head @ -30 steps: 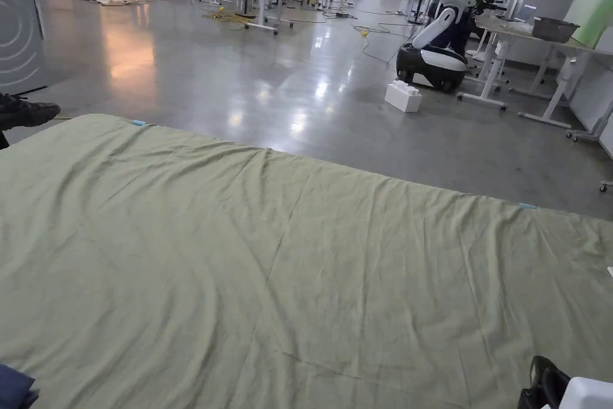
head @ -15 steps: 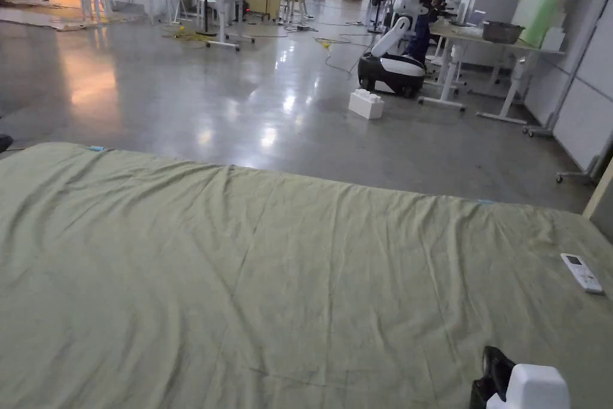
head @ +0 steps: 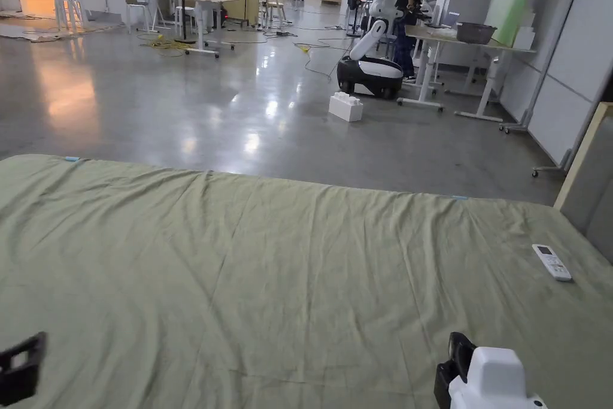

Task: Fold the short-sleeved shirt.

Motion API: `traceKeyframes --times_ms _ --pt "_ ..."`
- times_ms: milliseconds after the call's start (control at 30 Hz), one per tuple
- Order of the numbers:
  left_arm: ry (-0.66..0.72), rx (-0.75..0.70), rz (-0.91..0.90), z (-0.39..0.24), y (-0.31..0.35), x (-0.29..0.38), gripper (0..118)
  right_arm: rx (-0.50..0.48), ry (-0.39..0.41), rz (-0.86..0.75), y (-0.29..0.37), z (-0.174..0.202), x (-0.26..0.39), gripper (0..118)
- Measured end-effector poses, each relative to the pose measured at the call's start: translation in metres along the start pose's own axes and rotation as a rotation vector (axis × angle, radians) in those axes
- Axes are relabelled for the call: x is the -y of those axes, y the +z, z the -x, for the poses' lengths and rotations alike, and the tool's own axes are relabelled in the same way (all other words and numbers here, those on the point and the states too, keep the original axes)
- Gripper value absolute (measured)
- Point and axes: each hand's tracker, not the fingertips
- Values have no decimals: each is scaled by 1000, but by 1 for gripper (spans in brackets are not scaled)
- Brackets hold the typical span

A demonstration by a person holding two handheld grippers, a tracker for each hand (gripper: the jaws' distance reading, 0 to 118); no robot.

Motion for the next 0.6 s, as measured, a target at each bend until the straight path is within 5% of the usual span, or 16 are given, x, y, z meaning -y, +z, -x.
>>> traceKeyframes --times_ms 200,233,300,333,600 --pt "33 88 -83 -86 2 14 72 5 -24 -1 1 2 3 0" --pt "39 87 -93 -96 3 13 68 4 -25 -3 1 3 4 0" --pt "46 104 -119 -114 8 12 28 6 -32 -5 1 4 6 0" --pt "54 111 -137 -119 9 12 17 5 -36 -8 1 5 7 1" --pt "-19 65 -165 -139 14 23 4 1 -35 -20 6 11 13 1"
